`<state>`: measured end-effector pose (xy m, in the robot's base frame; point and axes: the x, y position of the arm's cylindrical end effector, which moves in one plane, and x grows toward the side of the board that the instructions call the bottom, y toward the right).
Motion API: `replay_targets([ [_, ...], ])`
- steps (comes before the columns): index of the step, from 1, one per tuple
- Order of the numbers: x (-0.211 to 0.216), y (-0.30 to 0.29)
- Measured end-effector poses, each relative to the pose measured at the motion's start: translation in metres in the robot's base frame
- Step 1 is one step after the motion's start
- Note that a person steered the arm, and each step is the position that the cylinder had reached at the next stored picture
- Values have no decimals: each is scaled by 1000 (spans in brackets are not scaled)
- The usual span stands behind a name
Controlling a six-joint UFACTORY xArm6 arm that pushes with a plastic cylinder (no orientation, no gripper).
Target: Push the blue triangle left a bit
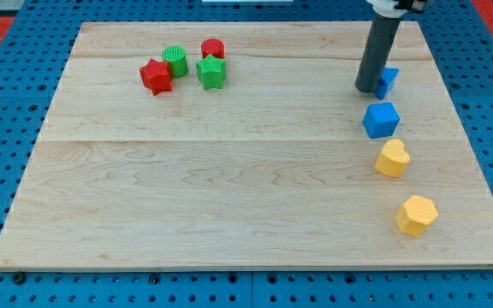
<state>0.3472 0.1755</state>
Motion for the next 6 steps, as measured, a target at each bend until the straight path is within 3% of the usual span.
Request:
replay_targets([
  [1, -23, -74],
  [2, -56, -13],
  [3, -51, 76],
  [4, -12, 84],
  [6, -5, 45],
])
